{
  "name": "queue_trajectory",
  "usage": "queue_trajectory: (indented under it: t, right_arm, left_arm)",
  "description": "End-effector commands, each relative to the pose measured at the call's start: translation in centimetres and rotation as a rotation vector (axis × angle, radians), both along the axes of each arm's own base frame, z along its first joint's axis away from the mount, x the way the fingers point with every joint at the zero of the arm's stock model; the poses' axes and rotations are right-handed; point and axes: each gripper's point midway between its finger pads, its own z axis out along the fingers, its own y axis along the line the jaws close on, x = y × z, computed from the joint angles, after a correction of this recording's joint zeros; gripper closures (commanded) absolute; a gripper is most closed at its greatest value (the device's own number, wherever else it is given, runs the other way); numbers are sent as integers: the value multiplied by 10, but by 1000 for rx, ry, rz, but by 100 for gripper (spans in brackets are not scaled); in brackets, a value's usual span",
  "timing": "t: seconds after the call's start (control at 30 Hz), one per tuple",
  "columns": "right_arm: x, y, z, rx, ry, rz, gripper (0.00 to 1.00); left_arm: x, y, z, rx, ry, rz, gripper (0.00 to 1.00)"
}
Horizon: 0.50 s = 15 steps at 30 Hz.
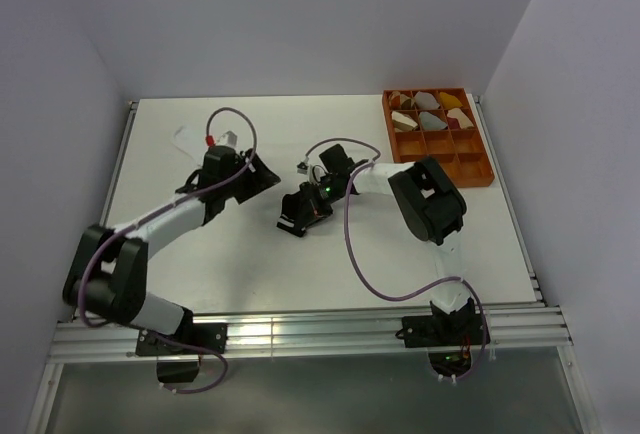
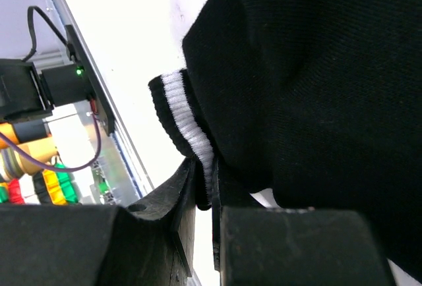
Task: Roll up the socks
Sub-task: Roll the sock at the center of the board.
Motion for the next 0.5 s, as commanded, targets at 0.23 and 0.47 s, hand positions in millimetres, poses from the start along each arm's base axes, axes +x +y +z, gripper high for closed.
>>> queue_trajectory:
  t: [0.23,0.47]
  right_arm:
    - [-10,-16,-44,-148,104,-152,100]
    - [-5,-9,-37,-103,124,-251,100]
  left_arm:
    - [-80,-1,-30,-207,130,315,28]
    - [-82,-2,-41,-221,123,375,30]
